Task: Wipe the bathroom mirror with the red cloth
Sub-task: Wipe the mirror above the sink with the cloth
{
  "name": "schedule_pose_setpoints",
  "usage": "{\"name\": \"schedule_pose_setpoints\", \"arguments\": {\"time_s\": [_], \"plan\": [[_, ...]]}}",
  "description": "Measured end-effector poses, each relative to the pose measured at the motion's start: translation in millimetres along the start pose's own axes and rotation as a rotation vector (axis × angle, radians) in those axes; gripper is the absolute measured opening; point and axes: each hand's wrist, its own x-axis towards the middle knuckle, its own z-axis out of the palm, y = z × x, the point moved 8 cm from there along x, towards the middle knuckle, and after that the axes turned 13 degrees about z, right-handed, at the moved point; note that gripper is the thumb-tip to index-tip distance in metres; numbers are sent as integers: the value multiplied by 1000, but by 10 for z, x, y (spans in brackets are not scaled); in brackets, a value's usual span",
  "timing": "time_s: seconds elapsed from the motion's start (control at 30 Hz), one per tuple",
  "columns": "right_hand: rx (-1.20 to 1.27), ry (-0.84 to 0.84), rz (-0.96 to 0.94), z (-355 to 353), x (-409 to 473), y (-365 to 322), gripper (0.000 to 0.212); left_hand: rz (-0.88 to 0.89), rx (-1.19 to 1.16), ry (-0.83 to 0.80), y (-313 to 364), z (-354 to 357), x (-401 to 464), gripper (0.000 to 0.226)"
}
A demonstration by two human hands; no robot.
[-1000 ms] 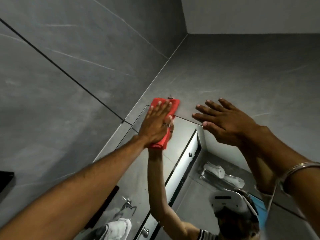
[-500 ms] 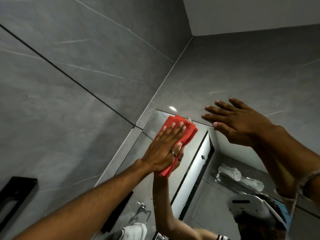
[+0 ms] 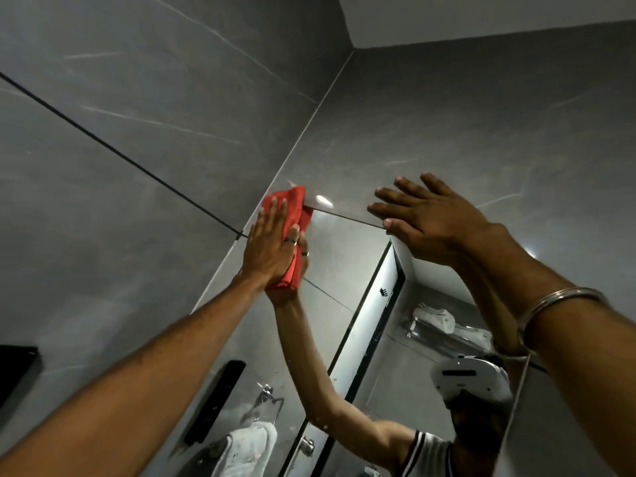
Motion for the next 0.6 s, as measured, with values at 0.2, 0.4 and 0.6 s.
{"name": "schedule_pose_setpoints", "arguments": {"time_s": [0.2, 0.4, 0.6], "plan": [[5, 35, 6, -21, 10, -15, 64, 318, 92, -92, 257, 217, -699, 65], [-9, 46, 1, -29, 20, -39, 64, 225, 8, -37, 191, -29, 223, 58], [-9, 43, 17, -83, -46, -66, 62, 209, -18, 1, -6, -70, 100, 56]]}}
